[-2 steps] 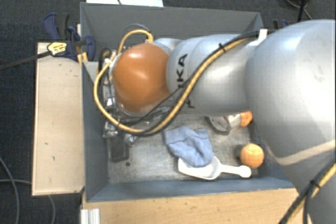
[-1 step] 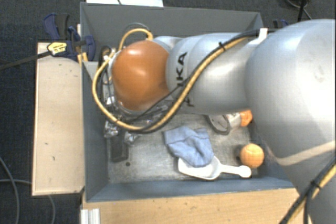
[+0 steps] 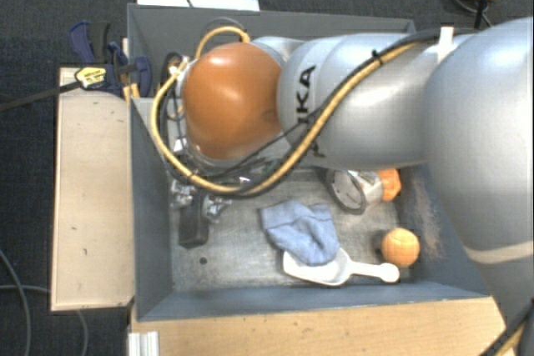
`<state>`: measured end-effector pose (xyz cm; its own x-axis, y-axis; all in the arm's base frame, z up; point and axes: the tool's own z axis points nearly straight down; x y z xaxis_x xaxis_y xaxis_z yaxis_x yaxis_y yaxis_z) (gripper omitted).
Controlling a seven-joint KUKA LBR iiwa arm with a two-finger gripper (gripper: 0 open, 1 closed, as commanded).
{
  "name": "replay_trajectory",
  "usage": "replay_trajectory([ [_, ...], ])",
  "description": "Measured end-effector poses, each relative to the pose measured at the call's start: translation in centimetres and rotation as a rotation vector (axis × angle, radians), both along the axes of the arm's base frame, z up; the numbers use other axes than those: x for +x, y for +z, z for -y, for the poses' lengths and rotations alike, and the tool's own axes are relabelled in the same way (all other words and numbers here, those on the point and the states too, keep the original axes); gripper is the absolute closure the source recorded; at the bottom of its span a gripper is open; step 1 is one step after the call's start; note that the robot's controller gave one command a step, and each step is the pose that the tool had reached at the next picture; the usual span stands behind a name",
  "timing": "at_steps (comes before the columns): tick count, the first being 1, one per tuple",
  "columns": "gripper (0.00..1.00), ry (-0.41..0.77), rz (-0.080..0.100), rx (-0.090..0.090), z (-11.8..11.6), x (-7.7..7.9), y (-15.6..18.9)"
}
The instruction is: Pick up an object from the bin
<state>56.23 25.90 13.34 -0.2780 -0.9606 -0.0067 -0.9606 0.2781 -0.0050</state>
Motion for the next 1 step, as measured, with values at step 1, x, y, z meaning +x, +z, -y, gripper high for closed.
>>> replay_trajectory([
  [1, 1.0, -0.008, -0.001, 0.0, -0.14, 0.15, 1.7],
])
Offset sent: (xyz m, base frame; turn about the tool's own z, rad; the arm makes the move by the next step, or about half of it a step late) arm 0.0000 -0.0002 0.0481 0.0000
